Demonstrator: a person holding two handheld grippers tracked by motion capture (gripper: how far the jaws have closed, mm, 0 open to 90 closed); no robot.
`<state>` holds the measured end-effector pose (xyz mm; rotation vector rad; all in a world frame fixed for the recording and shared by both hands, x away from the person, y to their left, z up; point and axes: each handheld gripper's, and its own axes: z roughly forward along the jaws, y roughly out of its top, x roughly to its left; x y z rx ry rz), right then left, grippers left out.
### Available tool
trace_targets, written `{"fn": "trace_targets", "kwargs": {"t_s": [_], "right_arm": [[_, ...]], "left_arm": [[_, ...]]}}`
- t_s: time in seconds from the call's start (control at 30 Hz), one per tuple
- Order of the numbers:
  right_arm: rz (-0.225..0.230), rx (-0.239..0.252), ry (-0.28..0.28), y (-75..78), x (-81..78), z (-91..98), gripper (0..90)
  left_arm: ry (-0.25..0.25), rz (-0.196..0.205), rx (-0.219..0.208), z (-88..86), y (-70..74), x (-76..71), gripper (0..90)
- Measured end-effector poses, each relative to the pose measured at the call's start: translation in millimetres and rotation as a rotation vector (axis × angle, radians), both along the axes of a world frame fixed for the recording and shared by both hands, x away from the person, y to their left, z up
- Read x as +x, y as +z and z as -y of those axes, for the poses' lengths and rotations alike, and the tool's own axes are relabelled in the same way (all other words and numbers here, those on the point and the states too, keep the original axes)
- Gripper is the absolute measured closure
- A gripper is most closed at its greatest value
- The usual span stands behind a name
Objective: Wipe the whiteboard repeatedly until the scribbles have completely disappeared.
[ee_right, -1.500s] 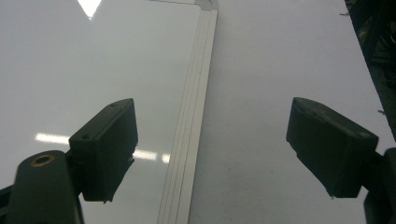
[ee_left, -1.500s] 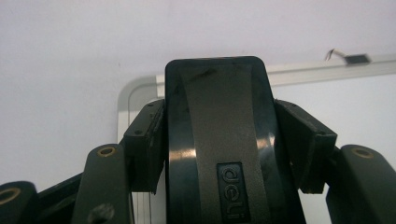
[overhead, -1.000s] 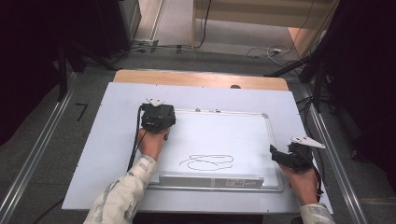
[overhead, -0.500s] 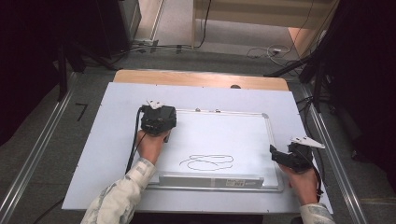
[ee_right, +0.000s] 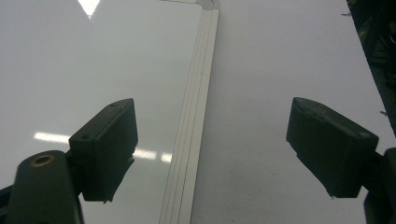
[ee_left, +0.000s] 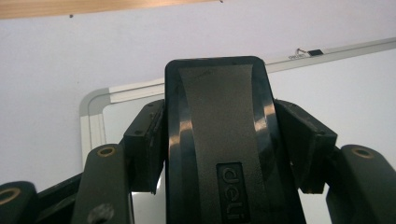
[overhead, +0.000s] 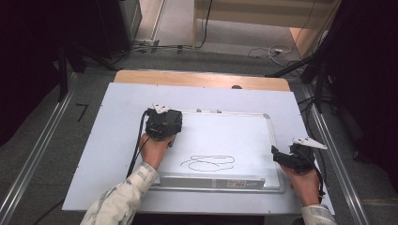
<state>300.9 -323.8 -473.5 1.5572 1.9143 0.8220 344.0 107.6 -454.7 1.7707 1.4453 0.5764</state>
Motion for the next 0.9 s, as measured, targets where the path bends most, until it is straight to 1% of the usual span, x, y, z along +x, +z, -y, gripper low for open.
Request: {"fn": "trace_targets", "kwargs": {"t_s": [0.13,0.2,0.43,0.7,0.73,0.77,0.8,0.9], "right_arm": [[0.001,0.0,-0.001,0.2,-0.3,0.1,15.2],[0.001,0.0,-0.001,0.1,-0.3,0.1,15.2],[0.002,0.0,0.0,0.2,-0.4,-0.1,15.2],[0.004,0.0,0.0,0.3,-0.5,0.5,15.2],[0.001,0.0,-0.002,0.1,-0.4,0.3,15.2],[0.001,-0.001,-0.001,0.1,-0.4,0.3,15.2],[0.002,0.0,0.0,0.1,-0.4,0.2,15.2],[0.001,-0.002,0.0,0.1,-0.5,-0.2,15.2]], "left_arm": [[-0.015,-0.003,0.007,2.6,-1.1,-3.0,39.5],[-0.019,-0.006,0.004,4.0,-1.4,-4.7,39.5],[-0.048,-0.013,0.01,14.2,-3.7,-11.1,39.4],[-0.078,-0.03,0.014,21.9,-10.2,-18.3,39.3],[-0.082,-0.032,0.012,23.1,-10.9,-19.5,39.3],[-0.09,-0.033,0.02,23.9,-11.4,-20.8,39.3],[-0.093,-0.032,0.016,25.1,-12.1,-21.7,39.3],[-0.122,-0.041,0.029,30.2,-14.2,-25.9,39.2]]}}
